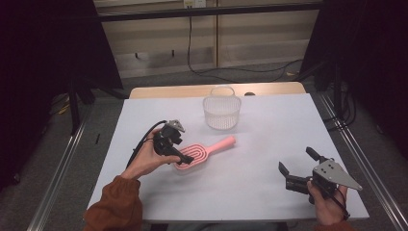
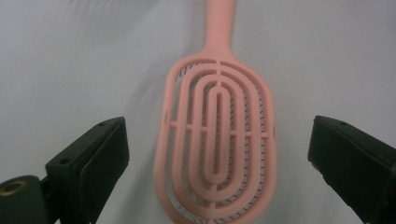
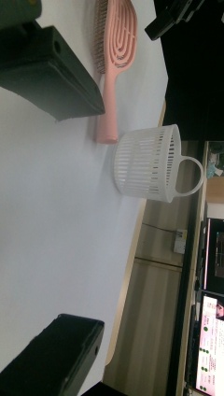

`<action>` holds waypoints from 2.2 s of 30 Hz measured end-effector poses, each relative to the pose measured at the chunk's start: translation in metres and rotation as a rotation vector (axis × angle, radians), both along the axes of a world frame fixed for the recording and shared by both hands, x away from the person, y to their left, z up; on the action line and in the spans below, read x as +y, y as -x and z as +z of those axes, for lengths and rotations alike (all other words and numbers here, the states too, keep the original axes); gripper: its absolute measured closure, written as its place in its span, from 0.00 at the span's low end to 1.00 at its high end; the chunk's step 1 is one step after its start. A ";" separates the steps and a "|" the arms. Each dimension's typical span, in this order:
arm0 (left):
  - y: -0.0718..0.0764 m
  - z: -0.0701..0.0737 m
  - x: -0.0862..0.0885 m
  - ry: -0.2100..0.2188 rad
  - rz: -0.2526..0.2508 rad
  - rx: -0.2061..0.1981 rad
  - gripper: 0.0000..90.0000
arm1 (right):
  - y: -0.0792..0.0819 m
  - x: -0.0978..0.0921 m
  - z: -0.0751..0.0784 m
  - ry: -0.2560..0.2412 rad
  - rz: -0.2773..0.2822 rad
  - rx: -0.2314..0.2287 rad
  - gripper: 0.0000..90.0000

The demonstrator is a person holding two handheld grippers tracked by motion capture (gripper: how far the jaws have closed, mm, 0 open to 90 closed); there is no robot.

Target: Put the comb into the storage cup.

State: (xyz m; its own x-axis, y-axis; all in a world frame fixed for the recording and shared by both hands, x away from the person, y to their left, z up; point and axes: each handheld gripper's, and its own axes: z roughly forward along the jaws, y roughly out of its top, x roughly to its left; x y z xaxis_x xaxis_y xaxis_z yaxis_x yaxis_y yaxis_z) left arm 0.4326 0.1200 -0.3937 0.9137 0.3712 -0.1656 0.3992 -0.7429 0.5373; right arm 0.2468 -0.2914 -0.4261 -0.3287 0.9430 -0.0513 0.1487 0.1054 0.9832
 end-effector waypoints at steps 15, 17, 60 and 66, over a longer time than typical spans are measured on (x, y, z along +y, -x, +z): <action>-0.005 -0.015 -0.020 -0.119 -0.029 0.006 0.08 | -0.001 0.000 0.000 -0.002 0.004 0.001 0.00; -0.007 -0.017 -0.022 -0.151 -0.056 0.006 0.07 | -0.001 0.000 0.000 -0.002 0.005 0.001 0.00; -0.010 -0.026 -0.047 -0.281 -0.121 0.056 0.22 | -0.001 0.000 0.000 0.002 0.011 0.000 0.00; -0.011 -0.026 -0.047 -0.277 -0.123 0.061 0.22 | -0.001 0.001 0.000 0.001 0.010 0.001 0.00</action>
